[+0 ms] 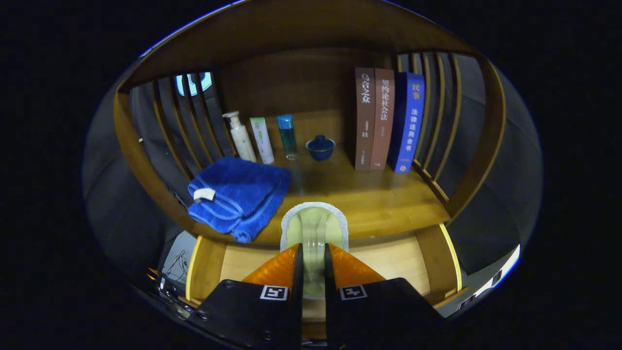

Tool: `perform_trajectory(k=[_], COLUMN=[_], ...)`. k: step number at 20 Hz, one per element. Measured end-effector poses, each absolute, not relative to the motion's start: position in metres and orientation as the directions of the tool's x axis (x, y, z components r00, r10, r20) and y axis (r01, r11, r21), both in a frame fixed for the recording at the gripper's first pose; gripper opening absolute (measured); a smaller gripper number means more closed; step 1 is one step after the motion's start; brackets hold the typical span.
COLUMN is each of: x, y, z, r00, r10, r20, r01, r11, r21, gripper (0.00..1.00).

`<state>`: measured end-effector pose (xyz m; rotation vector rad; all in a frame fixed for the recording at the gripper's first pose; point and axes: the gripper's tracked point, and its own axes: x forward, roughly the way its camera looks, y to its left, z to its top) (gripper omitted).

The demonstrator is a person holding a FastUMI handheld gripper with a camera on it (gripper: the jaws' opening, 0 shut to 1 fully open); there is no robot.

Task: Pull open the drawer, take out the items inside it, and place them on the countertop above the cabinet.

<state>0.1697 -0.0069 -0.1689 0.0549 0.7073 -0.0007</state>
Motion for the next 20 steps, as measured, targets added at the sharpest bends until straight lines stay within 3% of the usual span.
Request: perform_trajectory(k=[5, 12, 17, 20], x=[0.243, 0.3, 0.321, 0.317], y=[-0.007, -0.017, -0.017, -0.022], z=[-0.166, -0.226, -0.236, -0.24], r00=[0.737, 0.518, 0.504, 0.486], r10=[0.007, -0.003, -0.001, -0.008], r20=[-0.675, -0.856, -0.864, -0.874], r01=[0.023, 0.024, 0.047, 0.044], r11=[0.999, 1.0, 0.999, 0.999], r21=[0.036, 0.011, 0.027, 0.015], gripper=[0.24, 0.24, 0.24, 0.62])
